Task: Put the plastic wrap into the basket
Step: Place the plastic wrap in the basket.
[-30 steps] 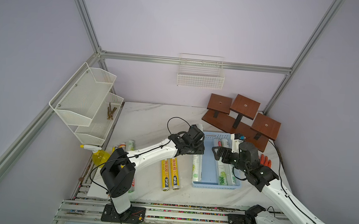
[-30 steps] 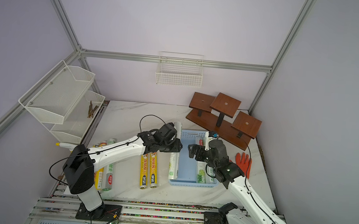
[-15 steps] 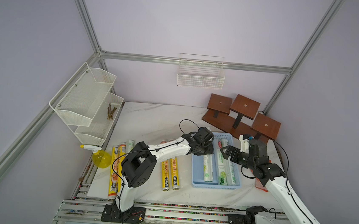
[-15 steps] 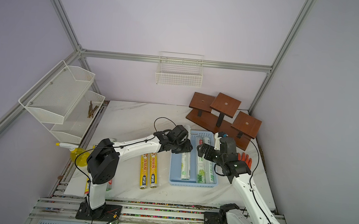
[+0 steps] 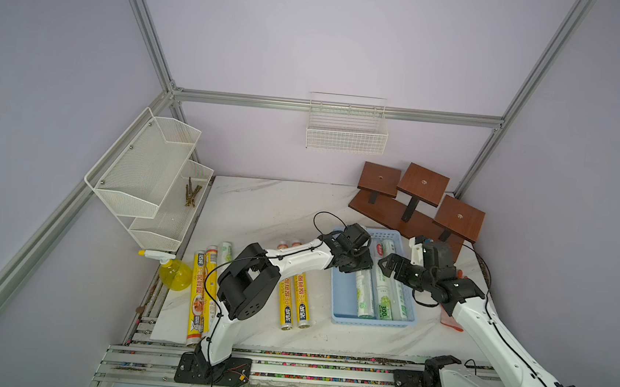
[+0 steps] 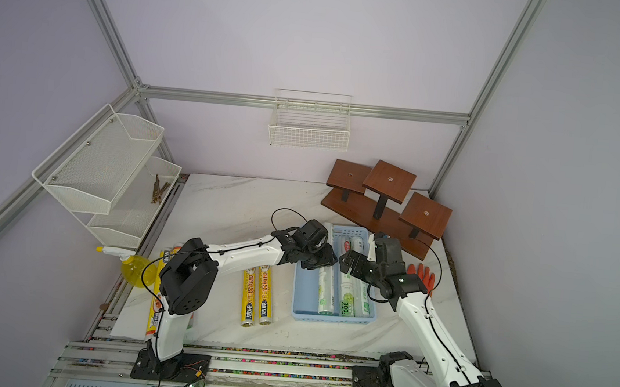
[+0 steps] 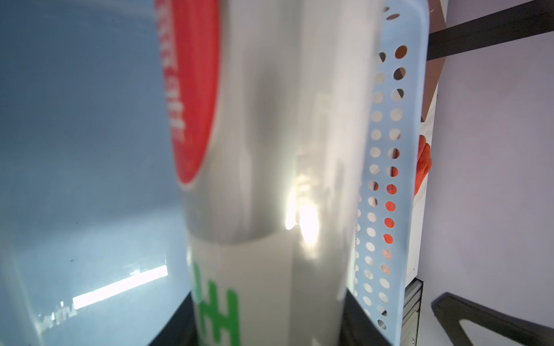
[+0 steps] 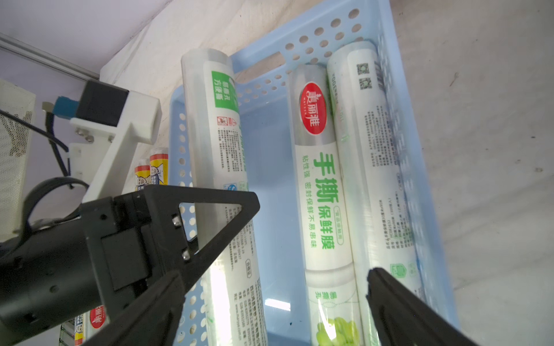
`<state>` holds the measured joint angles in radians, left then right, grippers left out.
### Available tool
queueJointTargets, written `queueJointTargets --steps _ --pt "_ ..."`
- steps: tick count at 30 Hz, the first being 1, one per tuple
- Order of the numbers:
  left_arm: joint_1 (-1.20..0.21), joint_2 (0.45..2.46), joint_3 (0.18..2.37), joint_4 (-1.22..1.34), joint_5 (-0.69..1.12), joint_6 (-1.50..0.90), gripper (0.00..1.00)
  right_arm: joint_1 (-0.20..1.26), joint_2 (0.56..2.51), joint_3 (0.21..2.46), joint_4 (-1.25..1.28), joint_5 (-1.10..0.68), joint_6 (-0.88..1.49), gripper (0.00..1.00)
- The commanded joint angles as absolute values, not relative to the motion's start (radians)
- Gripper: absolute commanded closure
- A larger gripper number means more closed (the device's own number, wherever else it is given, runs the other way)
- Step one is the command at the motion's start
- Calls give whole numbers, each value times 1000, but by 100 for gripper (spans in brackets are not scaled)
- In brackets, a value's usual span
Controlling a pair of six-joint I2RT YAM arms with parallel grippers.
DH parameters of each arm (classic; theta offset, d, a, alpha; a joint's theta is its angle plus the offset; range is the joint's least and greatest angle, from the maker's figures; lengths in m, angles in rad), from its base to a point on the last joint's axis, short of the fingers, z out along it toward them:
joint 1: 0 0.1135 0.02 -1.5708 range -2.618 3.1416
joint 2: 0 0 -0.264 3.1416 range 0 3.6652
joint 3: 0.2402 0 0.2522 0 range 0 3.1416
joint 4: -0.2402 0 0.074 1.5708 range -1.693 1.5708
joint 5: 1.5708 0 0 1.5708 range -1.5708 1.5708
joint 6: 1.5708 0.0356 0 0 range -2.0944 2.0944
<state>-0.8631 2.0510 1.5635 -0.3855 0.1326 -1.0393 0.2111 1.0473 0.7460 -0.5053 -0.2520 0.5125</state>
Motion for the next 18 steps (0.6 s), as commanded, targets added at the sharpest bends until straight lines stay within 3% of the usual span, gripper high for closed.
queueJointTargets --steps 1,8,18 --pt "-871 2048 1614 -296 176 -1072 76 208 1058 725 -511 -241 522 1" --pt "-879 2079 1626 -303 172 -1075 74 208 1070 713 -499 -316 479 1" --pt "-880 2143 1669 -336 207 -1066 71 208 1073 701 -506 -288 475 1"
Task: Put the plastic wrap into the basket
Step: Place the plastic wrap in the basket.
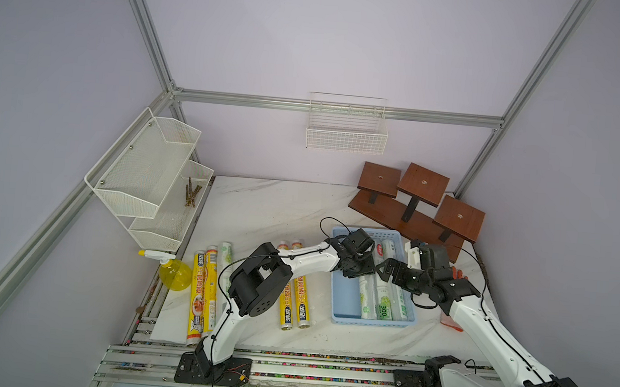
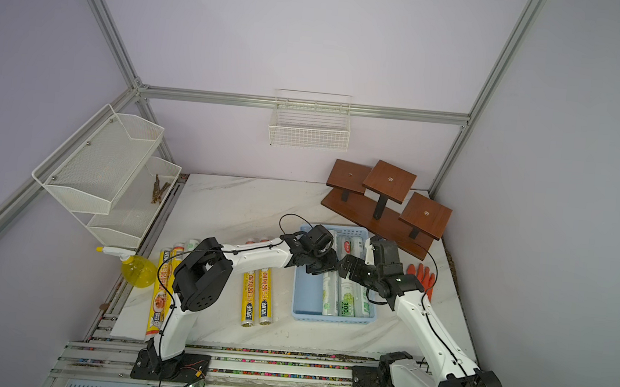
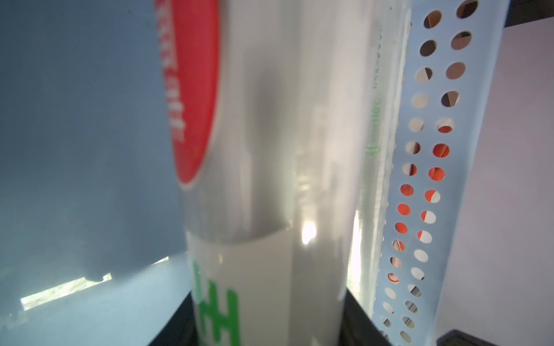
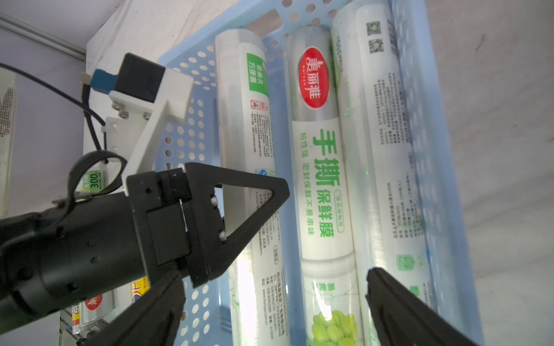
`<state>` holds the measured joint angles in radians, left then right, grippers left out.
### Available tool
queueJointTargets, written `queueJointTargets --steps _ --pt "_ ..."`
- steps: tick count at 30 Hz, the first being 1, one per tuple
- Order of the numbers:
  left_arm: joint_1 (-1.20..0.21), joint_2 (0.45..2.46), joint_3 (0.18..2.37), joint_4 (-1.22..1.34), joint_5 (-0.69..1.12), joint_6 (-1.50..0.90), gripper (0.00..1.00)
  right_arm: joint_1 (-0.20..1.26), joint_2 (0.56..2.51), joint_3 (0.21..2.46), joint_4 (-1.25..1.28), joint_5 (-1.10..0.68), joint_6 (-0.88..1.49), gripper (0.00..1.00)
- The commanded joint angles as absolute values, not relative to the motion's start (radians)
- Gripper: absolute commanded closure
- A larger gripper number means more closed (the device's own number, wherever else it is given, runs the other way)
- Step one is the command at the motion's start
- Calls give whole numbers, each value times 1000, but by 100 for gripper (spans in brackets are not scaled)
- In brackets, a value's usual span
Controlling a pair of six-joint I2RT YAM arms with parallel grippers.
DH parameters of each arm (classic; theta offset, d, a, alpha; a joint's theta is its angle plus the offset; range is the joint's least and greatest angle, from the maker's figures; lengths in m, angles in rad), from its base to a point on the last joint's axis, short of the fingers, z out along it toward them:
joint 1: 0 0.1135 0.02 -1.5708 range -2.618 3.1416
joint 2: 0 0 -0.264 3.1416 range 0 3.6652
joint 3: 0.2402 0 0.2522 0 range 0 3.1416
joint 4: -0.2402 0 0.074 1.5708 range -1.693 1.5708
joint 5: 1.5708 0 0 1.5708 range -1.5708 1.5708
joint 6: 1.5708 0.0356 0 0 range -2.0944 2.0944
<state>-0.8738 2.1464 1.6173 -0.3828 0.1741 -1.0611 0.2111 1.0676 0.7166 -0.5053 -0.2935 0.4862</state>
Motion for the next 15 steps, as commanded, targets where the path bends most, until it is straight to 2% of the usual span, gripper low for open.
queueJointTargets --steps 1,6,10,15 --pt "-881 2146 1669 -335 206 -1067 70 208 1073 701 -506 -288 476 1" --pt "-882 2154 1666 -337 212 -1069 61 209 1070 696 -503 -275 479 1" --pt "-881 2155 1666 -340 210 -1071 51 209 1065 696 -503 -273 481 1" --pt "-881 2155 1664 -343 209 -1071 45 209 1058 696 -508 -263 482 1"
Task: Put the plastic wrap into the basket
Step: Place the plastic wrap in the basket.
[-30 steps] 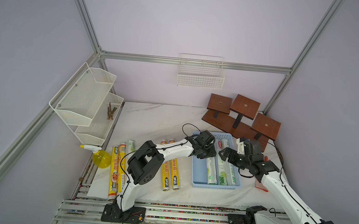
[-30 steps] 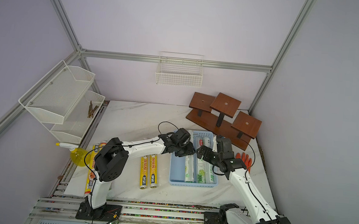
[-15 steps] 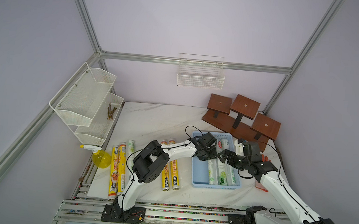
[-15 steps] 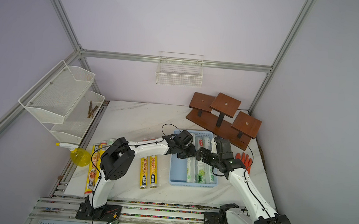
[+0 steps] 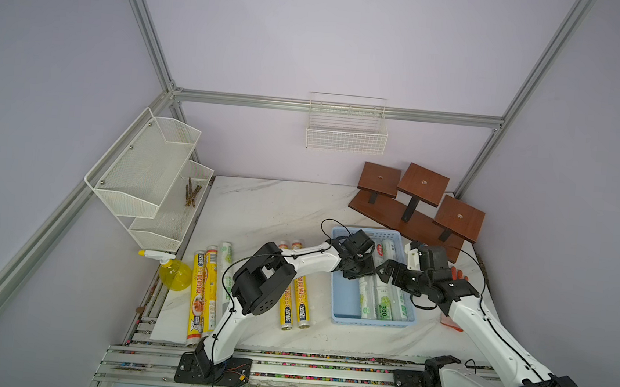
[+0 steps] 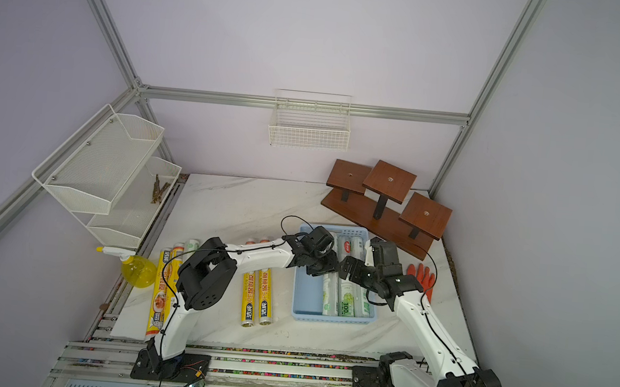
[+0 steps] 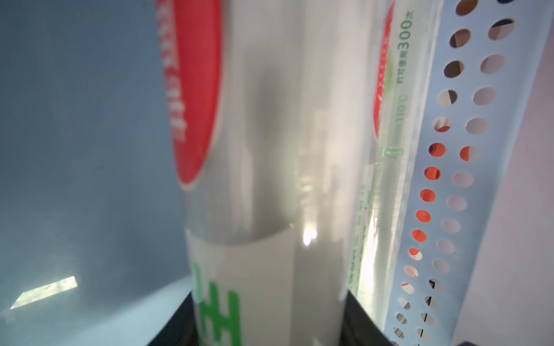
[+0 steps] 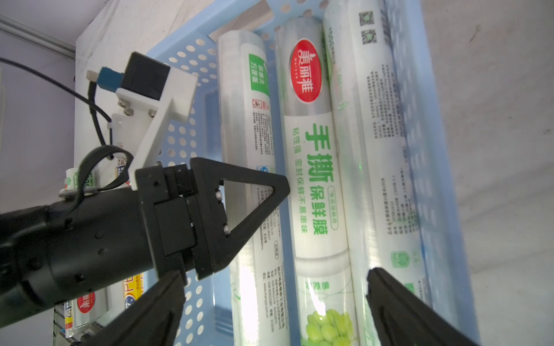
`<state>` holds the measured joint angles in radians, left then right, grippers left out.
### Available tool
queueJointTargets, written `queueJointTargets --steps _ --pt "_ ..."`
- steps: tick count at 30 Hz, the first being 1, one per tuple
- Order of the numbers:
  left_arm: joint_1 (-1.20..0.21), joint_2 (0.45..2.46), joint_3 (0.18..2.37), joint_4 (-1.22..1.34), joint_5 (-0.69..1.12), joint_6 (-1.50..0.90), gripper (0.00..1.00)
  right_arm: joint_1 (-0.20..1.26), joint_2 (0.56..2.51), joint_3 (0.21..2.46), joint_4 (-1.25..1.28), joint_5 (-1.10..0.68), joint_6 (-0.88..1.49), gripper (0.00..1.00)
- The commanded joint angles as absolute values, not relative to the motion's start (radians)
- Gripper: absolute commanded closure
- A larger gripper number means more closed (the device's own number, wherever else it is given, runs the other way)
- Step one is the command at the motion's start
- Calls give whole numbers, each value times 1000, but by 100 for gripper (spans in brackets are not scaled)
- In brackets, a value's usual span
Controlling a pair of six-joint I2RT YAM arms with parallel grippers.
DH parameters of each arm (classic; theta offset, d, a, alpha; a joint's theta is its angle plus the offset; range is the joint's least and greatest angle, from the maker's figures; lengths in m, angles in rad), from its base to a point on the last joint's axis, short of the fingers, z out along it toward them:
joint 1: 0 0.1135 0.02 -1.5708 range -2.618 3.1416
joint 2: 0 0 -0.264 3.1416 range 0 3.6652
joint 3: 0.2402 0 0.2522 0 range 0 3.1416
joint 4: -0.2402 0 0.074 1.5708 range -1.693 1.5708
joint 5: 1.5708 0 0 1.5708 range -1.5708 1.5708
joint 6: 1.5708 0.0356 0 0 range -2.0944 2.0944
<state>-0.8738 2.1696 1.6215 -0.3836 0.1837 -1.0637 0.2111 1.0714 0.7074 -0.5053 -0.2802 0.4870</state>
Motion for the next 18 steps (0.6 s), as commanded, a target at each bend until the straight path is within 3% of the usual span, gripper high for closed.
queueJointTargets --steps 1,18 --pt "-880 2154 1664 -343 210 -1071 44 208 1056 697 -508 -264 481 1" --pt "-882 2128 1657 -359 209 -1054 39 208 1027 696 -502 -252 497 1"
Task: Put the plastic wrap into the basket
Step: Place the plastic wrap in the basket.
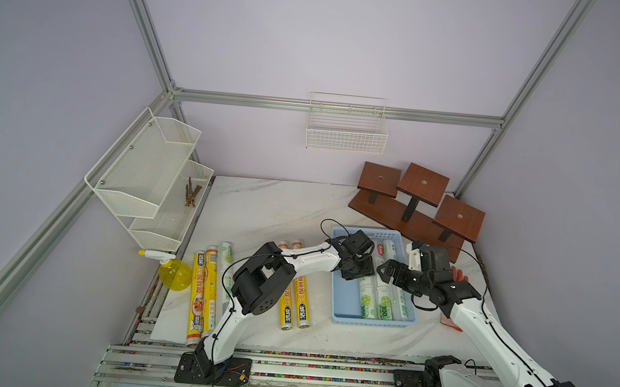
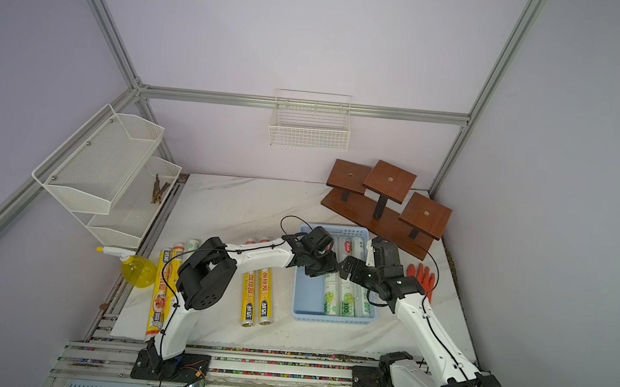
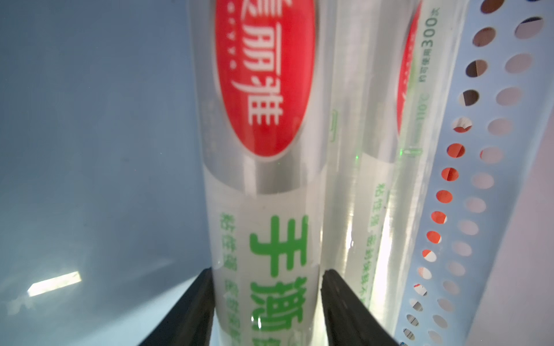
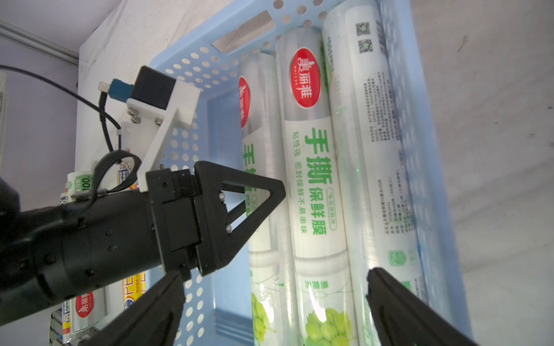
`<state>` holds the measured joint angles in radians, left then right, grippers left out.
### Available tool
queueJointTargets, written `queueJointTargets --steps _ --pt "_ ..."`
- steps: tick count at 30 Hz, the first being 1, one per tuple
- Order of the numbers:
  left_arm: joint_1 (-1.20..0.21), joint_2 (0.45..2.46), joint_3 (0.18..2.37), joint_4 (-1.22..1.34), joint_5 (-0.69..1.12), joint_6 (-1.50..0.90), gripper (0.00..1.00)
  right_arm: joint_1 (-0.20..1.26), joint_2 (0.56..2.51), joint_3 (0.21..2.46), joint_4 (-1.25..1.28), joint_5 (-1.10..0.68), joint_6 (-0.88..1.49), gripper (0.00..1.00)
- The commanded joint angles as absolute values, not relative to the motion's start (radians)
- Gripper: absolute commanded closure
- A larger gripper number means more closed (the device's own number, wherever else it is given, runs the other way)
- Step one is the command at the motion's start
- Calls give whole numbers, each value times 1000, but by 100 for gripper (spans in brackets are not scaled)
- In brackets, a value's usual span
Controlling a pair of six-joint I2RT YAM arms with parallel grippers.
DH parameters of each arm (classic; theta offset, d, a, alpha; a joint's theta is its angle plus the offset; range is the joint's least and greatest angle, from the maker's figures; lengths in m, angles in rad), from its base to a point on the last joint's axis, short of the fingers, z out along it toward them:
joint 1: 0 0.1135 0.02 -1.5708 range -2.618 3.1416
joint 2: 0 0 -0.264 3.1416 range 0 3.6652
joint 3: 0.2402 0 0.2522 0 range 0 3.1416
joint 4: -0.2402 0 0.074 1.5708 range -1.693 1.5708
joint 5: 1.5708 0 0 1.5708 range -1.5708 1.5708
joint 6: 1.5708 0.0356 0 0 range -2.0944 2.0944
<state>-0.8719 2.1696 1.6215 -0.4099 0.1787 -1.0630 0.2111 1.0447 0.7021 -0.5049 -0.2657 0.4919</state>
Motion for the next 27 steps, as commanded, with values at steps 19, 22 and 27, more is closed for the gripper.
queueJointTargets --steps 19,22,27 --pt "-884 1902 1530 -423 41 -922 19 208 854 680 -407 -361 548 1" --pt "-883 1830 1479 -422 -24 -894 19 208 825 663 -338 -438 567 1" --pt "-880 1680 1345 -391 -155 -856 19 232 797 602 -112 -541 682 6"
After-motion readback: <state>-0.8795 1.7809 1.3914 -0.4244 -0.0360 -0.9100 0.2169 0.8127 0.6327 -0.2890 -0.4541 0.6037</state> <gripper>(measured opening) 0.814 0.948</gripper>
